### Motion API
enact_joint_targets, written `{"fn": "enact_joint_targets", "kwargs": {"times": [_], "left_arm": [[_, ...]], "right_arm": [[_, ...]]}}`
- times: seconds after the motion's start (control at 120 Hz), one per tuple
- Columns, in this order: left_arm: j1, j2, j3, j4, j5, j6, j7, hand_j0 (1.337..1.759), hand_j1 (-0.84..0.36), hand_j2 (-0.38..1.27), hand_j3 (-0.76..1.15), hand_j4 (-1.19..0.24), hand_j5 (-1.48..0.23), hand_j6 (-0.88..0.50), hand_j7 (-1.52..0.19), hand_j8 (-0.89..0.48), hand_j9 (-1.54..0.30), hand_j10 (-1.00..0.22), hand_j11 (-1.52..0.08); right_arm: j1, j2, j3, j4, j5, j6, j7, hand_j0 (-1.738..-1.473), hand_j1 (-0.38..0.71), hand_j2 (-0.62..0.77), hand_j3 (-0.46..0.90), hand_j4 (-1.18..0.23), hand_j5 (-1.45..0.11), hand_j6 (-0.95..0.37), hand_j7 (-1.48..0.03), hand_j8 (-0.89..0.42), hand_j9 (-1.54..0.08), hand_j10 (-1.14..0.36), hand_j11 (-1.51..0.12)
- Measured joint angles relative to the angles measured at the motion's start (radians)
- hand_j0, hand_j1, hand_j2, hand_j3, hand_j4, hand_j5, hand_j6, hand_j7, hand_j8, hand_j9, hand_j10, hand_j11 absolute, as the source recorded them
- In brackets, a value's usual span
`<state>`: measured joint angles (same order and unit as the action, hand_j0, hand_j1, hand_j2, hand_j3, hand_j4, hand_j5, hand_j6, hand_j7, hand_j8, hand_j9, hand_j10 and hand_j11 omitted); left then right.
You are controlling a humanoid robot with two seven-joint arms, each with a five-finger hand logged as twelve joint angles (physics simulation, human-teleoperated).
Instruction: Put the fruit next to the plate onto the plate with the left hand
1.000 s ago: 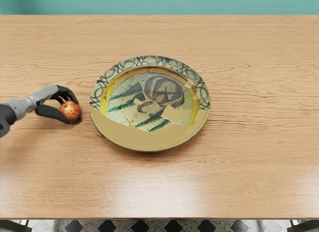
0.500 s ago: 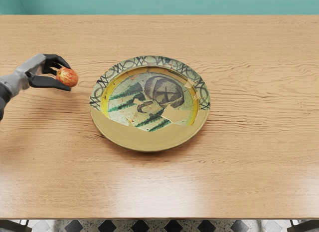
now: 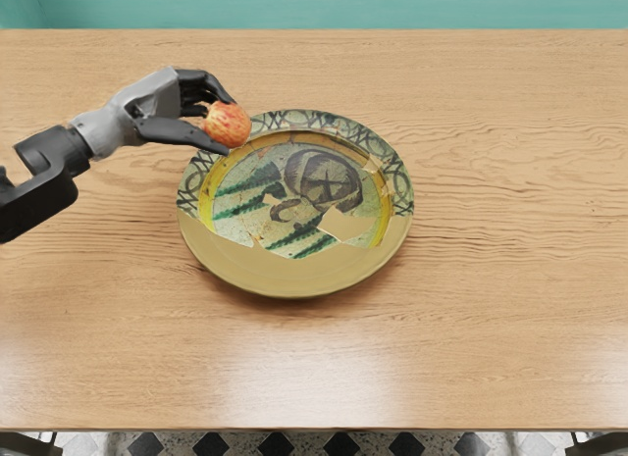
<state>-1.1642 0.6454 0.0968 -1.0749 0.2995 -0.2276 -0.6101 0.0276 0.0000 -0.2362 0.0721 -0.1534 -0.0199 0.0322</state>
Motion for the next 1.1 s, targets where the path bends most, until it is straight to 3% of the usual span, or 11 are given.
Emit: {"fn": "enact_joint_targets", "kwargs": {"times": [0.208,0.433,0.583,0.675,0.892,1.1], "left_arm": [[0.023,-0.109,0.008,-0.01,0.074,-0.002,0.0,1.657,-0.3,0.49,0.0,-0.67,-0.96,-0.45,-0.92,-0.5,-0.91,-0.71,-0.91],[0.04,-0.209,0.059,0.131,0.115,-0.001,0.0,1.657,-0.33,0.58,0.0,-0.68,-0.97,-0.45,-0.92,-0.48,-0.91,-0.72,-0.9],[0.046,-0.232,0.072,0.204,0.116,-0.001,0.0,1.657,-0.29,0.5,0.0,-0.68,-0.96,-0.48,-0.91,-0.5,-0.91,-0.71,-0.9],[0.045,-0.233,0.072,0.219,0.102,-0.001,0.0,1.658,-0.24,0.39,0.0,-0.59,-0.82,-0.47,-0.79,-0.48,-0.79,-0.62,-0.78],[0.044,-0.237,0.071,0.227,0.032,-0.005,-0.001,1.658,0.09,0.15,0.0,-0.25,-0.34,-0.21,-0.33,-0.21,-0.33,-0.26,-0.33],[0.087,-0.236,-0.029,0.252,-0.107,-0.005,-0.001,1.658,0.24,0.06,0.0,-0.11,-0.14,-0.09,-0.14,-0.09,-0.14,-0.11,-0.14]], "right_arm": [[0.0,0.0,0.0,0.0,0.0,0.0,0.0,-1.658,-0.35,0.0,0.0,0.0,0.0,0.0,0.0,0.0,0.0,0.0,0.0],[0.0,0.0,0.0,0.0,0.0,0.0,0.0,-1.658,-0.35,0.0,0.0,0.0,0.0,0.0,0.0,0.0,0.0,0.0,0.0],[0.0,0.0,0.0,0.0,0.0,0.0,0.0,-1.658,-0.35,0.0,0.0,0.0,0.0,0.0,0.0,0.0,0.0,0.0,0.0],[0.0,0.0,0.0,0.0,0.0,0.0,0.0,-1.658,-0.35,0.0,0.0,0.0,0.0,0.0,0.0,0.0,0.0,0.0,0.0],[0.0,0.0,0.0,0.0,0.0,0.0,0.0,-1.658,-0.35,0.0,0.0,0.0,0.0,0.0,0.0,0.0,0.0,0.0,0.0],[0.0,0.0,0.0,0.0,0.0,0.0,0.0,-1.658,-0.35,0.0,0.0,0.0,0.0,0.0,0.0,0.0,0.0,0.0,0.0]]}}
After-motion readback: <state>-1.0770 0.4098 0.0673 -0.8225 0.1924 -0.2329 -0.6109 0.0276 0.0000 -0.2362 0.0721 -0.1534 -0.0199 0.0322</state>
